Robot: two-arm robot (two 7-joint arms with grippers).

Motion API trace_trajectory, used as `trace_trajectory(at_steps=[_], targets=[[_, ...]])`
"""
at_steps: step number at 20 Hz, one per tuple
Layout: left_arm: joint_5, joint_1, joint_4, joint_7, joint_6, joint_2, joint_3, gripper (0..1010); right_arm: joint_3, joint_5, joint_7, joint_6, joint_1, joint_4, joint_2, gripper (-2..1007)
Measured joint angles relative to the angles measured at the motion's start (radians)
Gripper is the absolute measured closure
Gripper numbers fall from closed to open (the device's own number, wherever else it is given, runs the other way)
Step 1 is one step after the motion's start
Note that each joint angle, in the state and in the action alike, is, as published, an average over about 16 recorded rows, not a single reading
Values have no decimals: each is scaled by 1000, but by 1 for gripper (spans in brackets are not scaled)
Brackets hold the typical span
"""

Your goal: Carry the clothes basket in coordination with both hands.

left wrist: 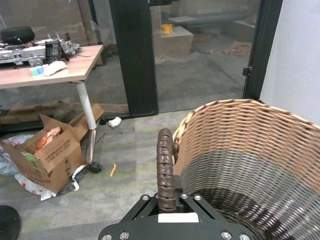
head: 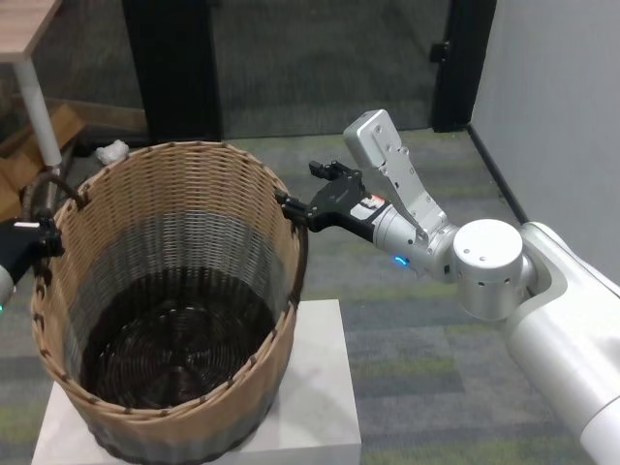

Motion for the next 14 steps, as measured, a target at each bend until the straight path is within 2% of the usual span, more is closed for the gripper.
trace_trajectory(at_steps=[7,14], targets=[[0,0,0,0,0,0,0,702,0,0,0,0,0,0,0,99],[0,0,-1,1,1,0,0,445,0,0,0,0,0,0,0,9]])
